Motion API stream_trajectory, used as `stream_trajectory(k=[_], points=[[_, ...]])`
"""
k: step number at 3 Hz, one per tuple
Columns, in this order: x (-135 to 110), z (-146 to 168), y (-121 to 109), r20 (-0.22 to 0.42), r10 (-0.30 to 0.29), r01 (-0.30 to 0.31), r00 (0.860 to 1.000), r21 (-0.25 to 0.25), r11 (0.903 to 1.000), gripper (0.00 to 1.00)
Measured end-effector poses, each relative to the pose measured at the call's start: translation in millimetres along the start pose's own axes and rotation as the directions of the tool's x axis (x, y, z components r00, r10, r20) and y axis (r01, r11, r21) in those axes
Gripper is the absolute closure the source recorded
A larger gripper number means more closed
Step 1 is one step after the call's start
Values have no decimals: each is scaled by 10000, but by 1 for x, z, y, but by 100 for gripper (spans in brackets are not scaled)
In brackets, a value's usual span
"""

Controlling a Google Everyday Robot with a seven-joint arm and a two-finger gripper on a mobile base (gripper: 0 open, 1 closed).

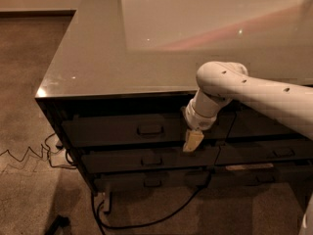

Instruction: Open top drawer

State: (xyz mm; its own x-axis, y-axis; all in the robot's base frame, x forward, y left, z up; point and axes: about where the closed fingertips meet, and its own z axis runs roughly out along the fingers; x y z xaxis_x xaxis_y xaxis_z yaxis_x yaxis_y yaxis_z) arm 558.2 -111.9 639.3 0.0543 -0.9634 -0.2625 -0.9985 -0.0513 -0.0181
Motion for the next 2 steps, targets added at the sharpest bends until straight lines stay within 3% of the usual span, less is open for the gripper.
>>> stream_trajectory(k=[2], points=[[-3, -10, 0, -1, -1, 1, 10000, 0, 10000, 84]])
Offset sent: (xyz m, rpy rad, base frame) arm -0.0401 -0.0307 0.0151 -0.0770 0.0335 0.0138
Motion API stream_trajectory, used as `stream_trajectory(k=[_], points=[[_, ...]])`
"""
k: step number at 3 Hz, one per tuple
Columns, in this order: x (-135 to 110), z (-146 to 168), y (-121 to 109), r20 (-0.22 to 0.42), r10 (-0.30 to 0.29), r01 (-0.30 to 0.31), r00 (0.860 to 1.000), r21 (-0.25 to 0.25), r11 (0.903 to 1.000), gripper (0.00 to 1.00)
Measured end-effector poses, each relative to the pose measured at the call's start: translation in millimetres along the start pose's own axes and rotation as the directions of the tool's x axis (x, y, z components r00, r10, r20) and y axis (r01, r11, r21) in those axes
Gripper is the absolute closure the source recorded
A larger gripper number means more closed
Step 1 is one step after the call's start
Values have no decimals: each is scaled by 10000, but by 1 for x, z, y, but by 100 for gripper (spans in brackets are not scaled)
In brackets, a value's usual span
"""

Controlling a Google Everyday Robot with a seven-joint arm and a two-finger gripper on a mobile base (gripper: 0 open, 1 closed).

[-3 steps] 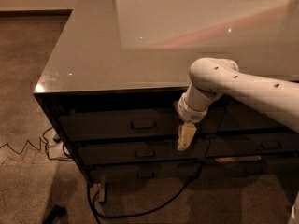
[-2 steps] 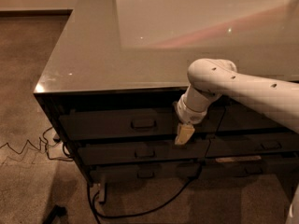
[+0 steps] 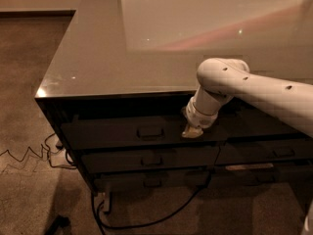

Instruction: Open top drawer

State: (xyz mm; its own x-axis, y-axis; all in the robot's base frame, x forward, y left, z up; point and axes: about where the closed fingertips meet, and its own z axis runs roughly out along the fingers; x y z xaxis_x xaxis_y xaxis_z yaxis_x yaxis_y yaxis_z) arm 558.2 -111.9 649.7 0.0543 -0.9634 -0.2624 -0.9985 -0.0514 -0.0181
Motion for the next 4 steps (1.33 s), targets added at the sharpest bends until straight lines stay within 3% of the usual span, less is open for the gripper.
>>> stream_trajectory(k=[1, 2, 3, 4], points=[[8, -9, 13, -223, -8, 6, 9998, -81, 10000, 100], [5, -18, 13, -224, -7, 6, 9997, -81, 10000, 100], [3, -26, 12, -224, -7, 6, 9997, -81, 10000, 82], [3, -26, 12, -222, -8, 7, 9998, -82, 10000, 58]])
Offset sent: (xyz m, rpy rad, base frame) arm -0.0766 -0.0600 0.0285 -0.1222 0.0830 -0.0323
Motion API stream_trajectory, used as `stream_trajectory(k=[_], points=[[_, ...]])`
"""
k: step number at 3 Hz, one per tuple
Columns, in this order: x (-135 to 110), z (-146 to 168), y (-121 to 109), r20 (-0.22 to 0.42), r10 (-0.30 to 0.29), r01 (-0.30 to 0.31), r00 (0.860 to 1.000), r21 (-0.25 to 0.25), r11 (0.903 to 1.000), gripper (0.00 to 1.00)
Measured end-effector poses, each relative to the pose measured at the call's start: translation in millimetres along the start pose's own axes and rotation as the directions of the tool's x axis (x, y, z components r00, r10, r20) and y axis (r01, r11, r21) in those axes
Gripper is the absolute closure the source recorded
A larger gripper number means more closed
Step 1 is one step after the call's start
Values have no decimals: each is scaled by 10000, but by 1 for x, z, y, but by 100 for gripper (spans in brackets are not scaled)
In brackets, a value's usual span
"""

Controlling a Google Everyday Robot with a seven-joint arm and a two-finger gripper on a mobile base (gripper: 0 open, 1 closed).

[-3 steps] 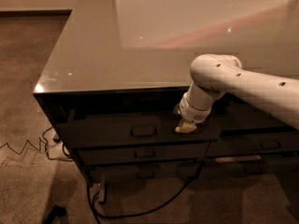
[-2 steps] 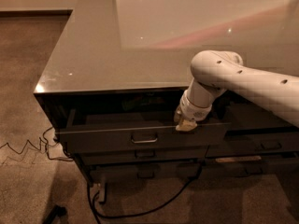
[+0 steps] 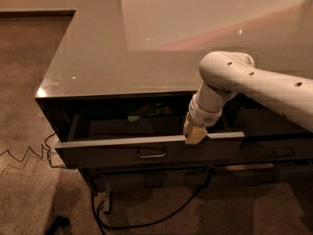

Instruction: Open top drawer

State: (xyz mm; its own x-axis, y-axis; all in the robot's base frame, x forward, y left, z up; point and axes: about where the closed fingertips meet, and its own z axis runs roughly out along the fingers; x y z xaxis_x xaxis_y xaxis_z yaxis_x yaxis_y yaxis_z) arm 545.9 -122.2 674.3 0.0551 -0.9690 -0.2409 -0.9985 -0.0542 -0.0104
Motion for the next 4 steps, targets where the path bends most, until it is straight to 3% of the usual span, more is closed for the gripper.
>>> stream_trajectory(k=[2, 3, 4], points=[[-3, 4, 11, 94, -143, 142, 9999, 106, 9998, 12], [-5, 3, 30, 135, -346, 343, 9993, 249, 9991, 0], [-3, 5, 42, 38, -355, 355, 9994, 221, 9991, 0]])
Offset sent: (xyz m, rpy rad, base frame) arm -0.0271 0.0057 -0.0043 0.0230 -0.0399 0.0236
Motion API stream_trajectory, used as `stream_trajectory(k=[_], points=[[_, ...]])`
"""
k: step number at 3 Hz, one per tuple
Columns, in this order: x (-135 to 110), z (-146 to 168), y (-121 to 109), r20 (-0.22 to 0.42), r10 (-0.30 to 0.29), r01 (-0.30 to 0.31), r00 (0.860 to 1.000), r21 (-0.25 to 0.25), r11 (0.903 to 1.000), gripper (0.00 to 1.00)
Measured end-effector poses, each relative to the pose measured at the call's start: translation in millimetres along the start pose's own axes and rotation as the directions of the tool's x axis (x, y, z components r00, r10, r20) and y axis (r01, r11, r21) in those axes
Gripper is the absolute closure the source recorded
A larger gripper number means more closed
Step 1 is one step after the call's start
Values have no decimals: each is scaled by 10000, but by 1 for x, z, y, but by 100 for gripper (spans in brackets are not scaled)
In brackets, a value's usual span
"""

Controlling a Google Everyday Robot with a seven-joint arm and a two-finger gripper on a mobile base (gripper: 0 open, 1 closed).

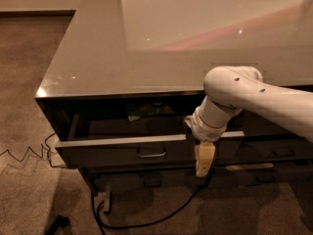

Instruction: Open top drawer

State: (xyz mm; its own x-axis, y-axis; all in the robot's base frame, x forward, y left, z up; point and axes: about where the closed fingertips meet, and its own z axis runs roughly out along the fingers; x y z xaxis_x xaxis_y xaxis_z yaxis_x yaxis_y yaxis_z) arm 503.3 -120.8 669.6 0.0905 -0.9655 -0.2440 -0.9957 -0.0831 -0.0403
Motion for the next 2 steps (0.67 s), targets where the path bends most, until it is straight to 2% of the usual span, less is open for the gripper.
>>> stream_trajectory(k=[1, 2], points=[[5, 9, 17, -240, -96, 92, 9997, -192, 9998, 17], [15, 24, 40, -399, -190, 166, 9990, -608, 9980, 40]])
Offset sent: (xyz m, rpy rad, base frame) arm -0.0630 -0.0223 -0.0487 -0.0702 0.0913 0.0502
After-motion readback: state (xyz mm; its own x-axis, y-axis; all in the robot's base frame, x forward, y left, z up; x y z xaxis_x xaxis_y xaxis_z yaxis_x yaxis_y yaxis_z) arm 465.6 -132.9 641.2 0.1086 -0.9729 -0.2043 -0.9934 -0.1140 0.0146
